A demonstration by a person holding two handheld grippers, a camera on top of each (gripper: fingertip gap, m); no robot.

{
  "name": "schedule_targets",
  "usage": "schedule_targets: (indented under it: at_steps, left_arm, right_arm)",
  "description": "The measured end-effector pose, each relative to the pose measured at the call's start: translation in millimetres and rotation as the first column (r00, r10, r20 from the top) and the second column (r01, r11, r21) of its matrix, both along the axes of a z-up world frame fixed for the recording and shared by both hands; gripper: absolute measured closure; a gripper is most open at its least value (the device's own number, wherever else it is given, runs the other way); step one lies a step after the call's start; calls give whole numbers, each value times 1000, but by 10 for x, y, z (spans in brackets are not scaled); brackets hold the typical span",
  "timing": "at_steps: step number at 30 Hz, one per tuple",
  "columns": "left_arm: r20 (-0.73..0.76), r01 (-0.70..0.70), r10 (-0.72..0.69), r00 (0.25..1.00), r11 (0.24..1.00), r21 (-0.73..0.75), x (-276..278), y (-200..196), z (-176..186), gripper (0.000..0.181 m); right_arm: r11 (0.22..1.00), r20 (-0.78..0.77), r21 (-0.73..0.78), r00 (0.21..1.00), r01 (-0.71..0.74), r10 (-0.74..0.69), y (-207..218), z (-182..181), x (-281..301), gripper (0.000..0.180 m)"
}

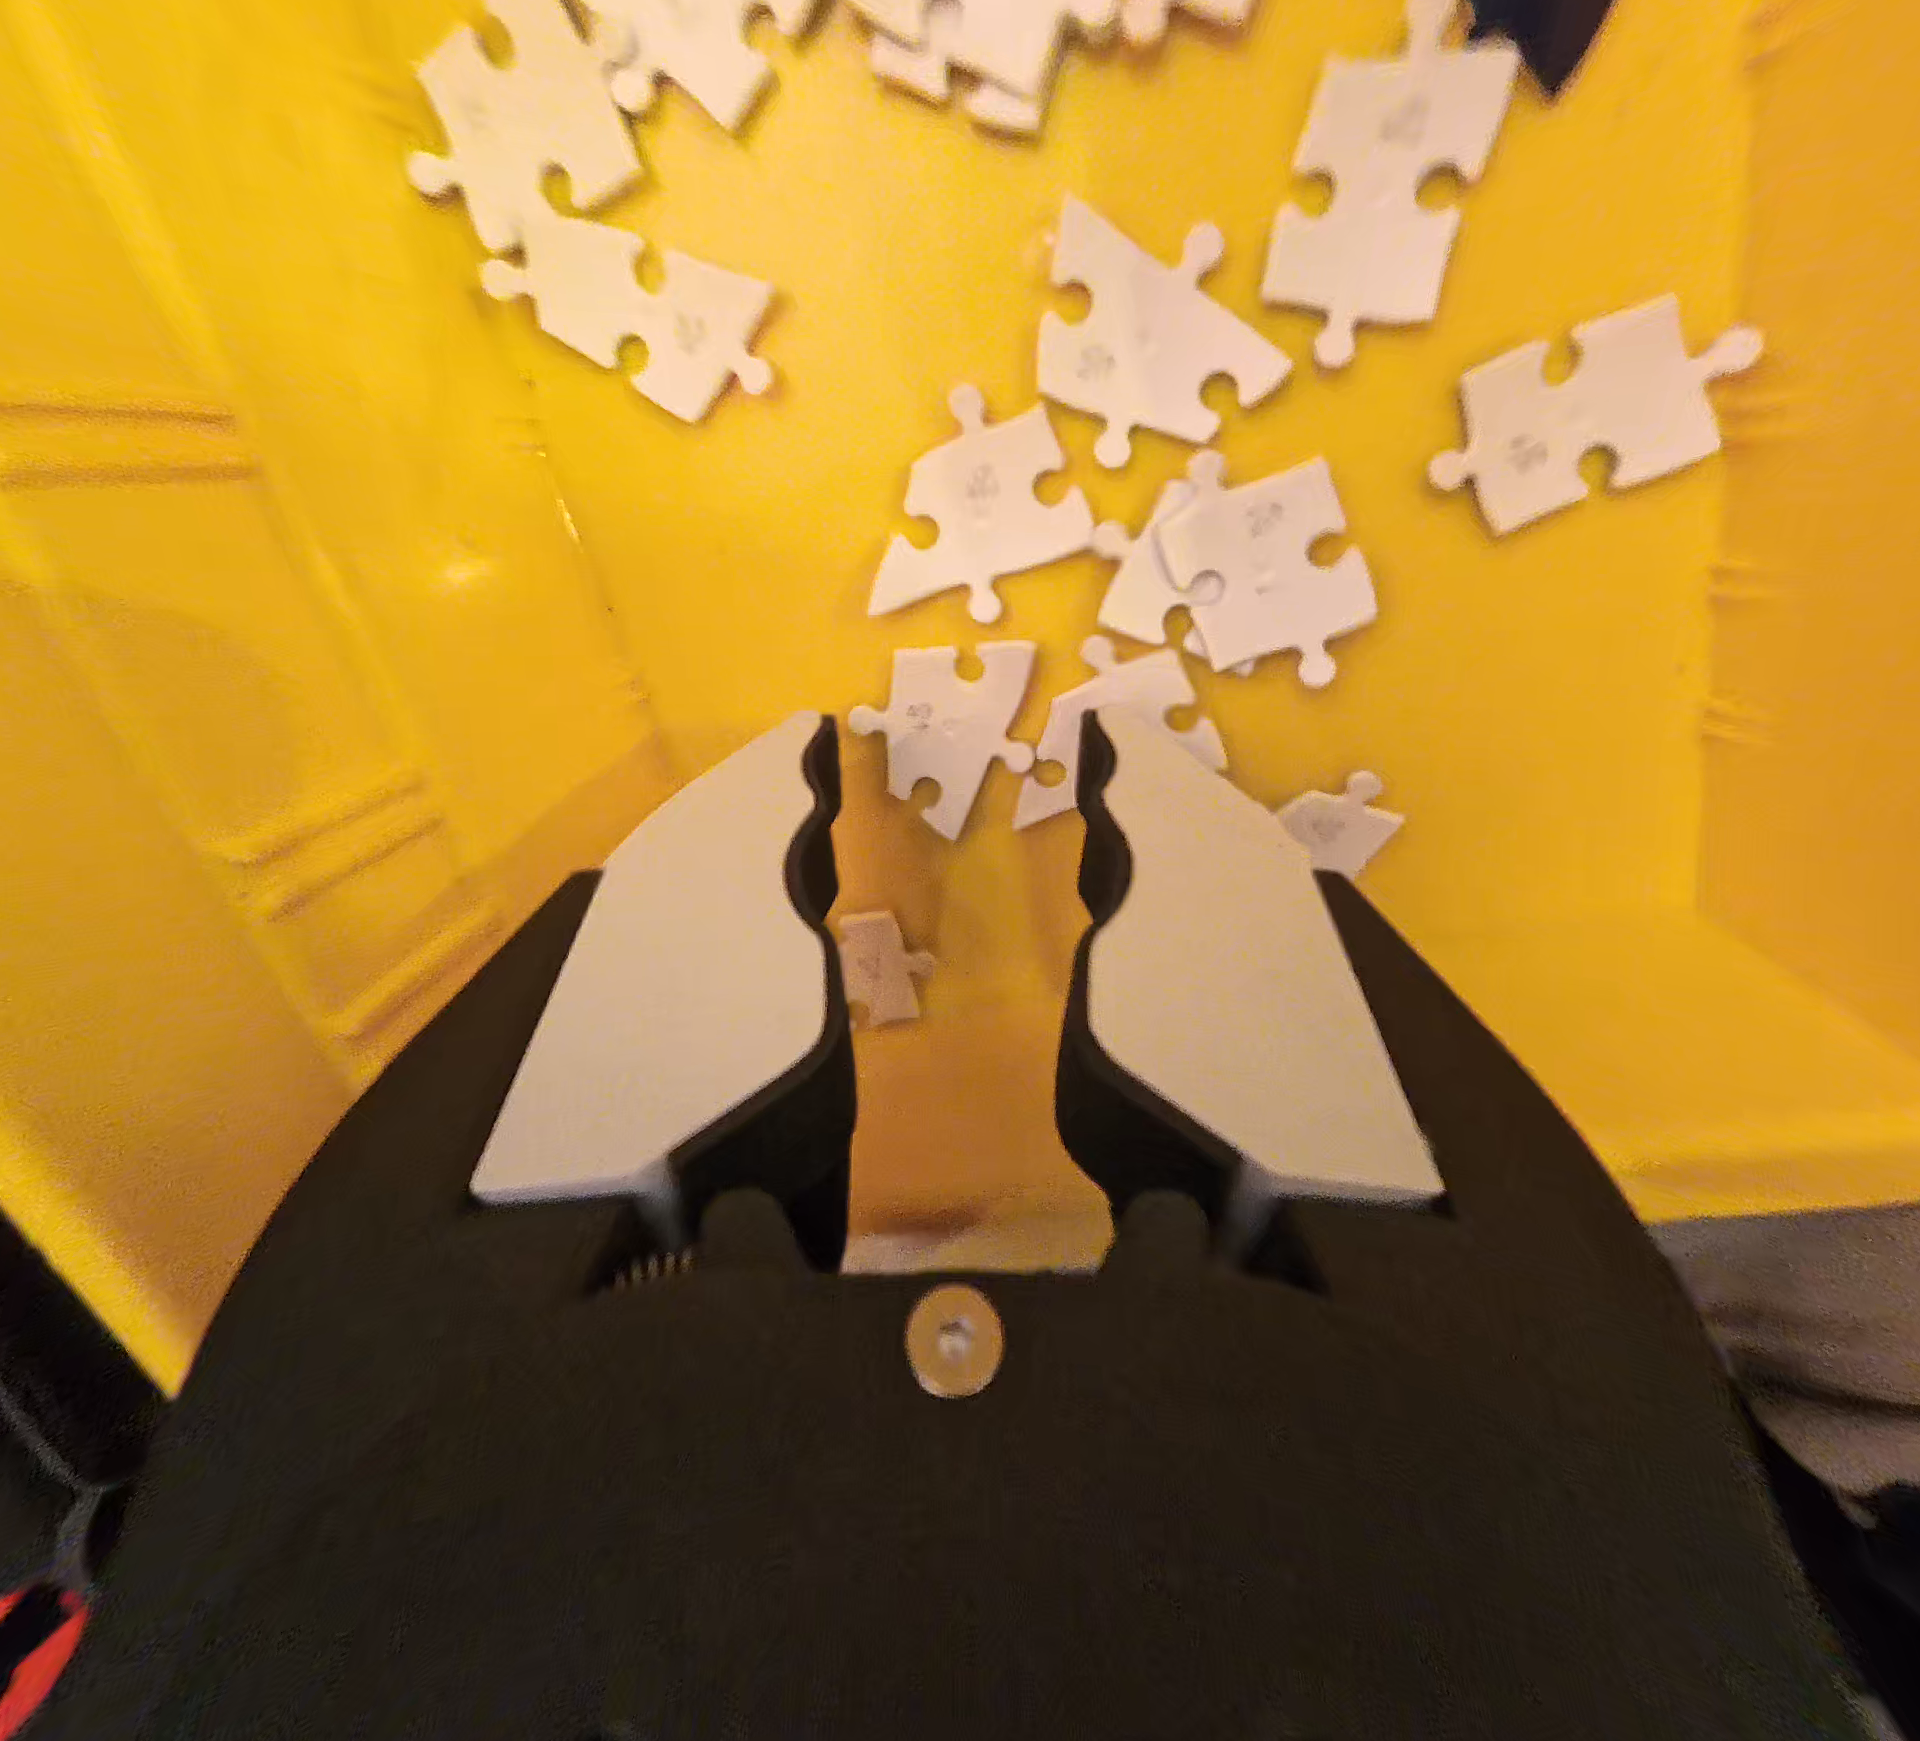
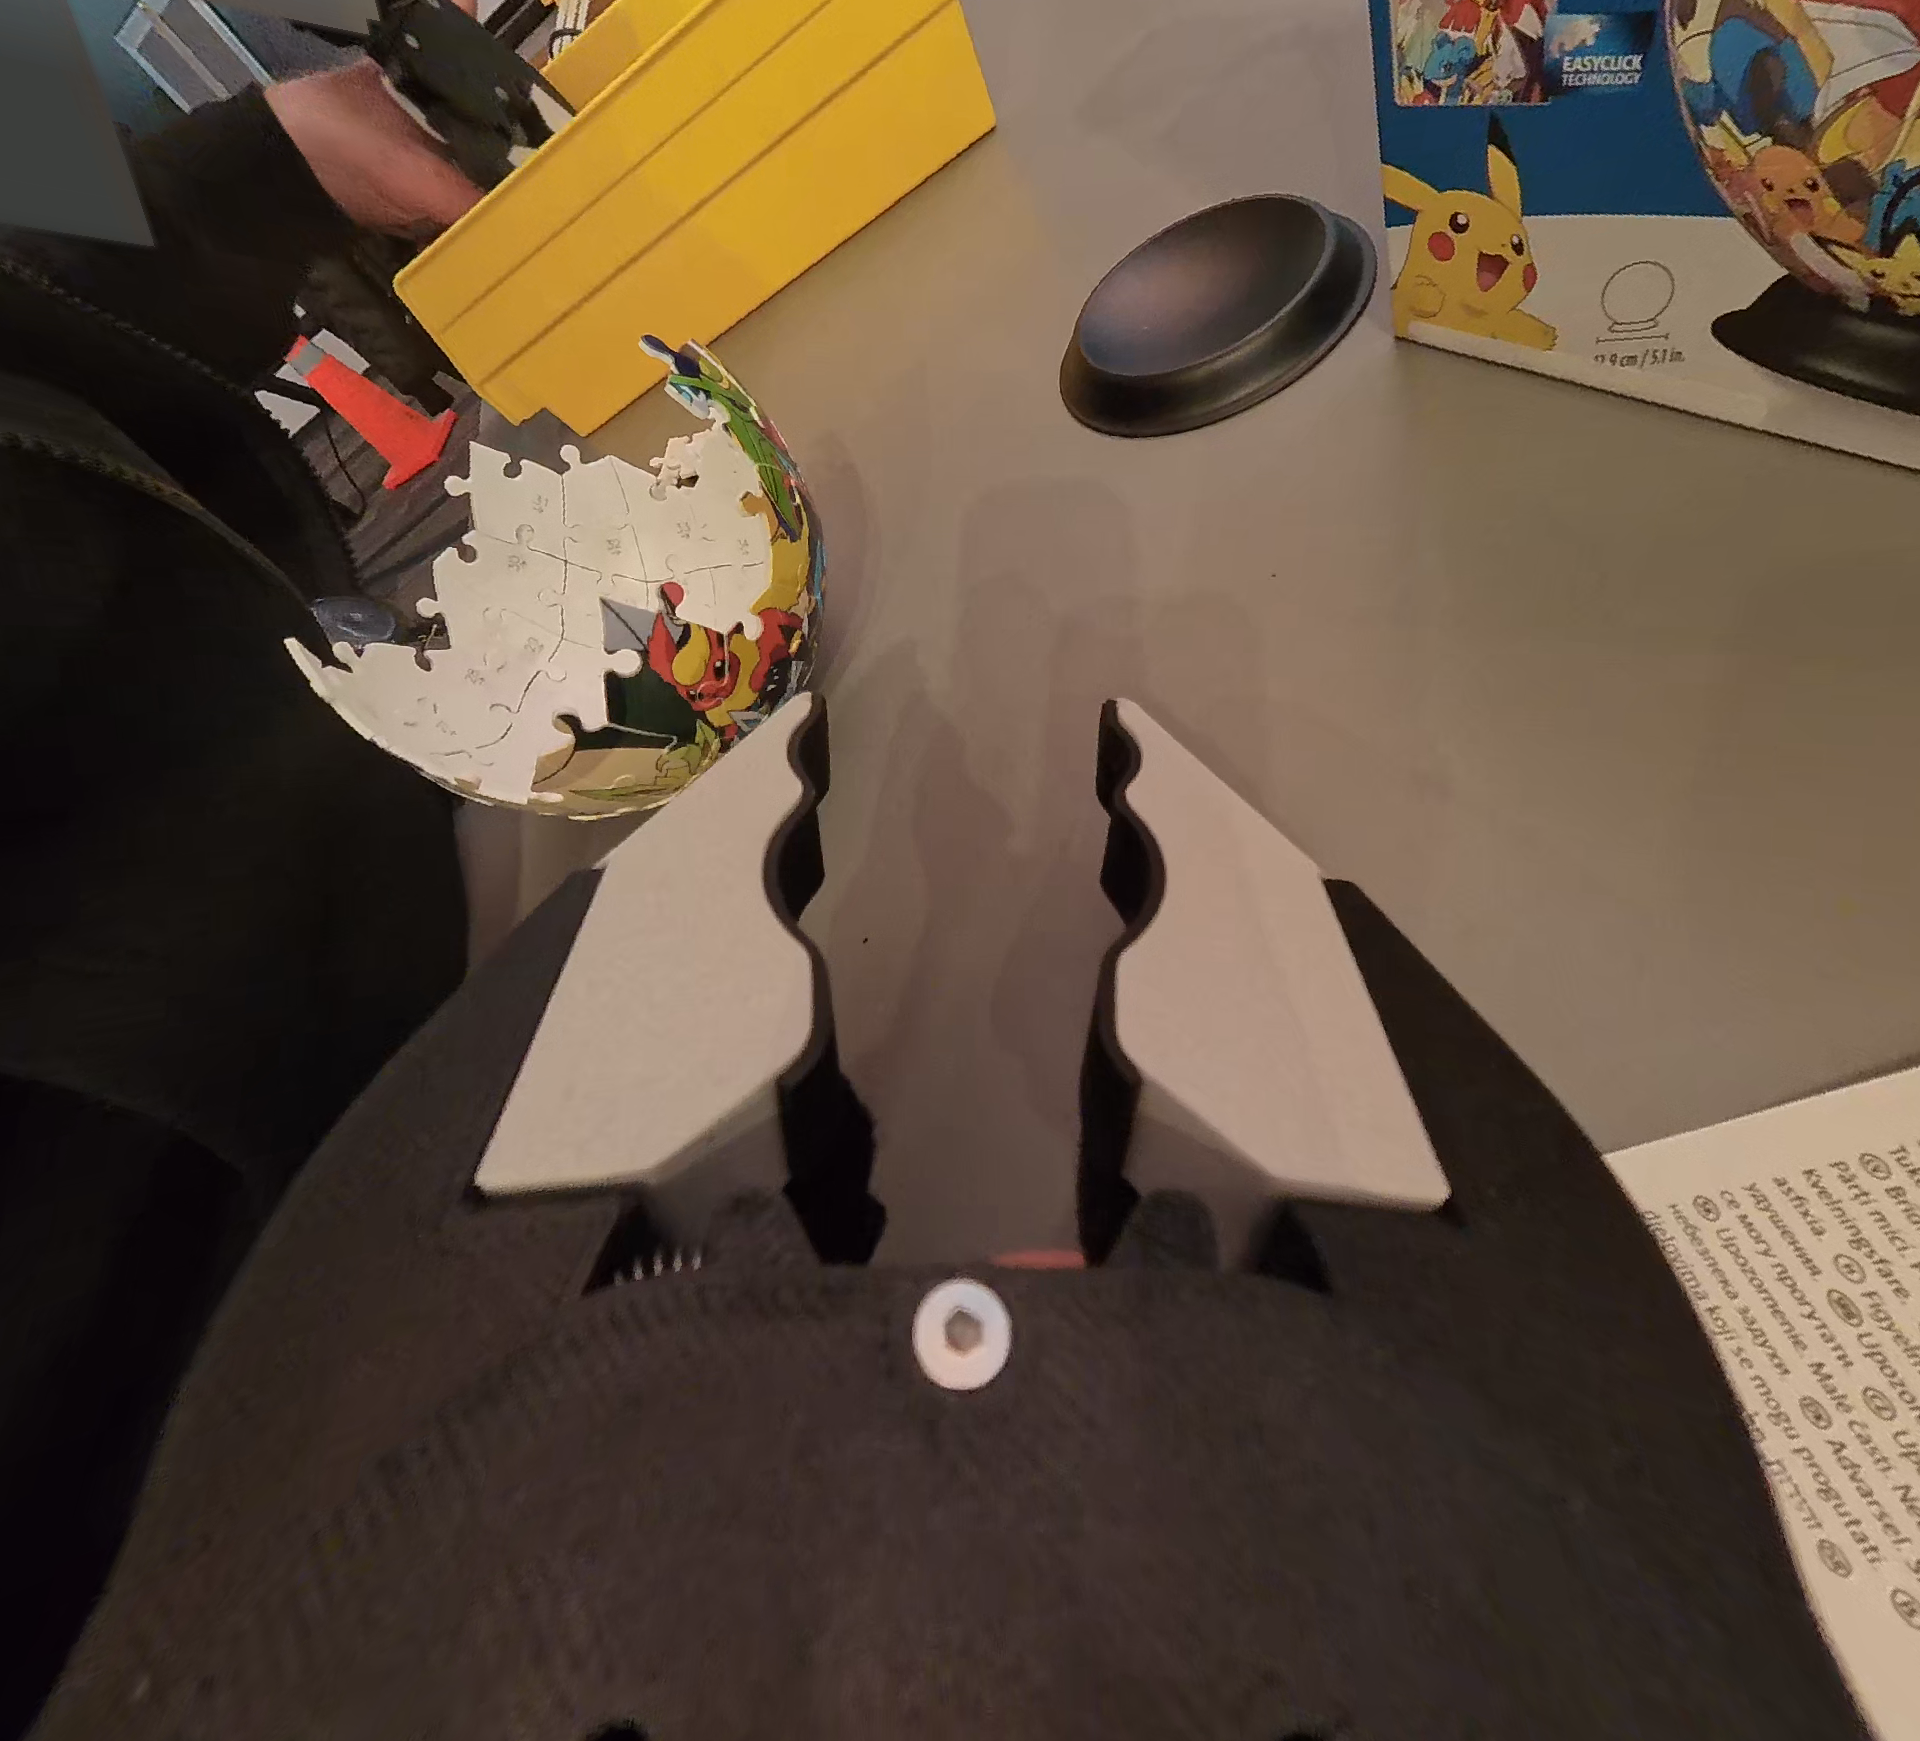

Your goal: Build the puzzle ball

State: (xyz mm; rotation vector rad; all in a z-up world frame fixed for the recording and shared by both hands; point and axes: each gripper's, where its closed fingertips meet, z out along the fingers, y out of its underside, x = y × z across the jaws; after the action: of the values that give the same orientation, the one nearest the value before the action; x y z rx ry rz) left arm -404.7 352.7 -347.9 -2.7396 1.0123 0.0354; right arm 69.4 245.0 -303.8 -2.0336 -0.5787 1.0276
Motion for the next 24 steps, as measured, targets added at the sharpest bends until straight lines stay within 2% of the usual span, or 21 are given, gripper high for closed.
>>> schedule_targets:
  at_steps: [2,5,14,16,19,24]
  left_arm:
    - [22,-17,18,1000,1000,-17,-9,26,-16,143]
    - [83,-45,49,995,998,-44,8,41,-32,161]
    - [151,-40,40,988,999,-3,88,97,3,181]
    - [110,-33,31,993,999,15,24,107,-16,181]
    - [163,-47,43,986,999,18,56,92,7,181]
    - [120,-54,42,992,993,101,-34,156,181,181]
  right_arm:
    - [1000,-4,1,1000,0,0,-1,5,1,129]
    - [1000,-5,2,1000,-3,3,-5,8,0,129]
    - [1000,-8,6,1000,-6,6,-10,15,-3,129]
    - [1000,-8,7,1000,-7,7,-11,15,-4,129]
    - [1000,-8,7,1000,-7,7,-12,16,-5,129]
    - [1000,-6,7,1000,-8,8,-11,14,-7,129]
